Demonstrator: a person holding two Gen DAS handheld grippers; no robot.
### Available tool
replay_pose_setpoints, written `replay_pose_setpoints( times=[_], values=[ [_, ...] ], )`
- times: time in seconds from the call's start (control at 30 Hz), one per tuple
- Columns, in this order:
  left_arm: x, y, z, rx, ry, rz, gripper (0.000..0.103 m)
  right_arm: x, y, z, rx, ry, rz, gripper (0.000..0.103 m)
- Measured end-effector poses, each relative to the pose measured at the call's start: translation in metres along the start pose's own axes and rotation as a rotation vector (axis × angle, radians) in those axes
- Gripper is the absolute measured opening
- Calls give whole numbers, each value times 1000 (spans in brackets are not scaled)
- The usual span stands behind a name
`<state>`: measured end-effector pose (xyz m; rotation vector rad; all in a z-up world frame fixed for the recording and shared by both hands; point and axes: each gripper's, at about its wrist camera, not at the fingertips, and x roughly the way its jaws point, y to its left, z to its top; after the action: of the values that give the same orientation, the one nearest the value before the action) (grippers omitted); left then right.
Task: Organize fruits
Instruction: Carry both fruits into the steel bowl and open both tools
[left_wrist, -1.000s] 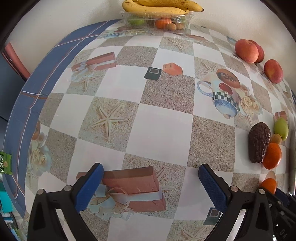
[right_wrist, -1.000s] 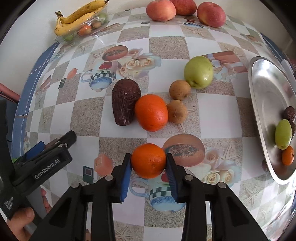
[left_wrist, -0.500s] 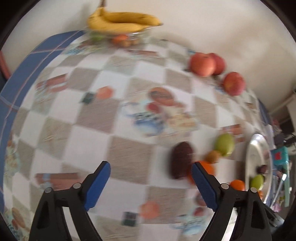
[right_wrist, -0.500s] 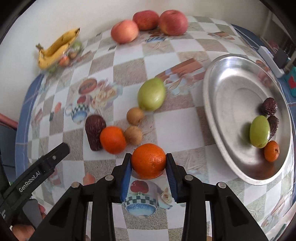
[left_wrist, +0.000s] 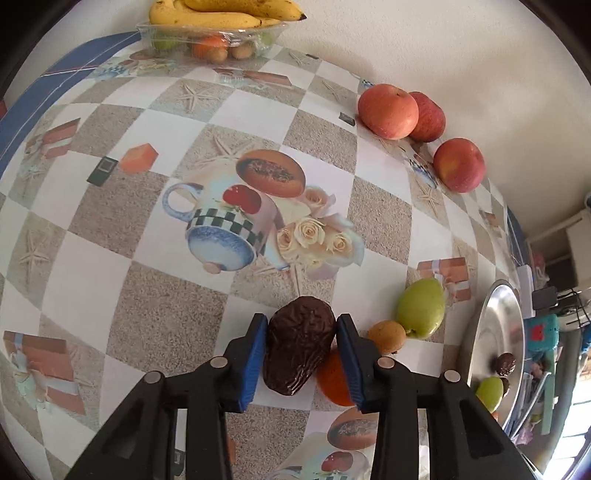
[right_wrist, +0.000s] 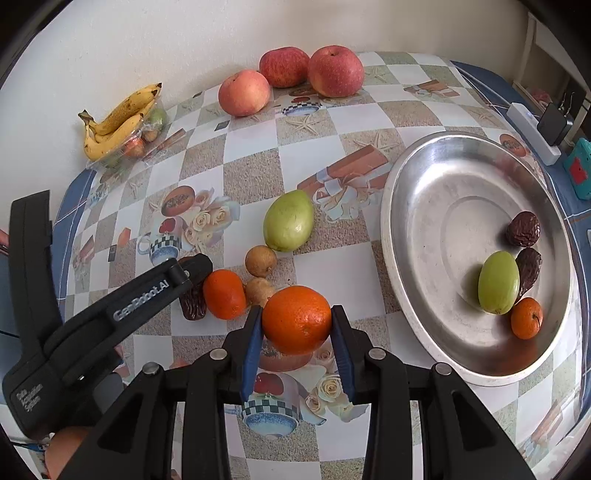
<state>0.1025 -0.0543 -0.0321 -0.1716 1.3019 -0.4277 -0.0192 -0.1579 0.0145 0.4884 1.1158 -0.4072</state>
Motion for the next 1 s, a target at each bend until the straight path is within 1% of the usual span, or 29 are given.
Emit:
replay_pose_setpoints(
  times=[0.13, 0.27, 0.37, 0.5, 0.63, 0.7, 0.8, 0.9, 0.97, 1.0],
  values=[
    [-7, 3, -1, -30, -1, -10, 40, -2, -2, 2, 7, -4, 10, 37],
    [-29, 3, -4, -41, -35, -67, 40, -7, -8, 5, 26, -17, 16, 37],
    [-43, -9, -5, -15, -66, -103, 40, -14, -22, 11, 60, -44, 12, 38],
    [-47, -42, -11, 56, -62, -159, 40, -23, -56, 18, 134, -80, -28, 38],
    [-37, -83, -25, 141, -19, -208, 40, -28, -105, 24, 234, -104, -70, 38],
    [-32, -102, -33, 179, 6, -234, 40, -30, -125, 24, 278, -116, -78, 38],
    [-23, -134, -46, 265, 34, -261, 41, -37, -149, 26, 329, -146, -75, 38],
    [-16, -149, -55, 314, 45, -270, 45, -46, -164, 26, 342, -198, -81, 38],
    [-11, -151, -57, 318, 53, -256, 58, -50, -171, 27, 345, -216, -85, 38],
    [-10, -150, -57, 314, 57, -253, 59, -51, -173, 28, 347, -220, -84, 39]
  ],
)
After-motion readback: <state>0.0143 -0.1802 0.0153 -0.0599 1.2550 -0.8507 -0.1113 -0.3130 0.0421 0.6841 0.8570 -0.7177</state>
